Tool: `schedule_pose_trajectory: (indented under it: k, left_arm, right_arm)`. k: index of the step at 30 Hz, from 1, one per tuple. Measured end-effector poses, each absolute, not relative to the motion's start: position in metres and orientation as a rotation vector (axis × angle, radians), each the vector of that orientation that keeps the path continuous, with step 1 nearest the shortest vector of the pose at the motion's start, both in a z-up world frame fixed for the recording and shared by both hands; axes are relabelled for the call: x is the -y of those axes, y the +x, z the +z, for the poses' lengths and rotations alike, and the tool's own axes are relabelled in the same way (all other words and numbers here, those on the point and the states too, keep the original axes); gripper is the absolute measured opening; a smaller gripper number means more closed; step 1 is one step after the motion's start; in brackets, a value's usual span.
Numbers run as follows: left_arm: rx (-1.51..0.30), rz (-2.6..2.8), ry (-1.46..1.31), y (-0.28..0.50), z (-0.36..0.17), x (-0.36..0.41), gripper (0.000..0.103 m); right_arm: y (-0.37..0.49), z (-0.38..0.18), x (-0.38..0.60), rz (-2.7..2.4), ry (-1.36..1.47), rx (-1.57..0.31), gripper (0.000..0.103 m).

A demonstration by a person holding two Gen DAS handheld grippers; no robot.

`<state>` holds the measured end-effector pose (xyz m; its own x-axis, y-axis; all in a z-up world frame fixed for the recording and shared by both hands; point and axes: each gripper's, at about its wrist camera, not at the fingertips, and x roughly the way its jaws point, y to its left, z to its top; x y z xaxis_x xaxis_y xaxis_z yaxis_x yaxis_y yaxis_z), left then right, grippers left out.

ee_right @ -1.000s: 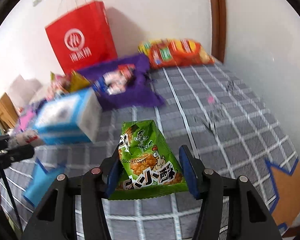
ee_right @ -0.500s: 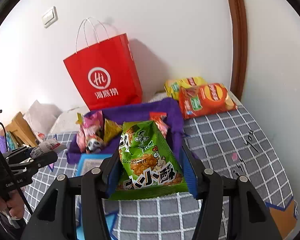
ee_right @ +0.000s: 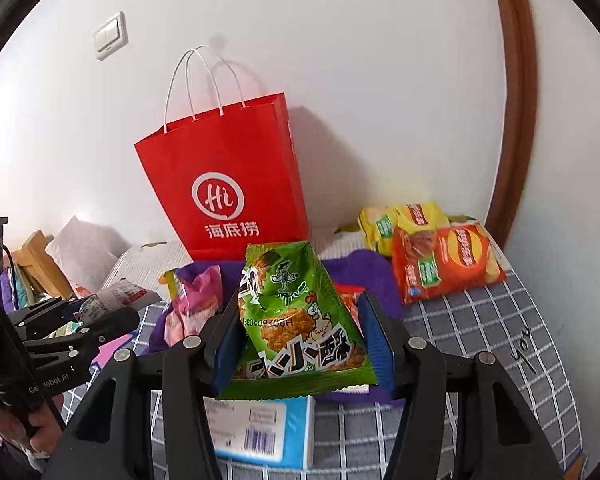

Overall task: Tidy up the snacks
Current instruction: 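Carry the green and white packets over the purple towel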

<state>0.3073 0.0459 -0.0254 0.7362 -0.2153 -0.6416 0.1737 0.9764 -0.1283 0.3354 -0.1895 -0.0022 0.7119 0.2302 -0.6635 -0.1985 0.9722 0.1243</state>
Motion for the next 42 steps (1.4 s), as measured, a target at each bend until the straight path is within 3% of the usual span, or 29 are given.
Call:
schedule_pose_trajectory:
  k: [13,20,42]
  left_arm:
    - [-0.746,-0.153,-0.122,0.338,-0.047,-0.081,0.045]
    - [-0.782,-0.123,-0.158,0.348,-0.057,-0.094,0.045]
    - [-0.825,-0.106,-0.154,0.357,-0.069,-0.094,0.046]
  right_arm:
    - [0.413,-0.019,0.156,0.276,0.063,-0.864,0.055]
    - [0.442,-0.059,0.154,0.279,0.068,-0.927,0.055]
    - [0.472,-0.125,0.157,0.184,-0.082,-1.075,0.055]
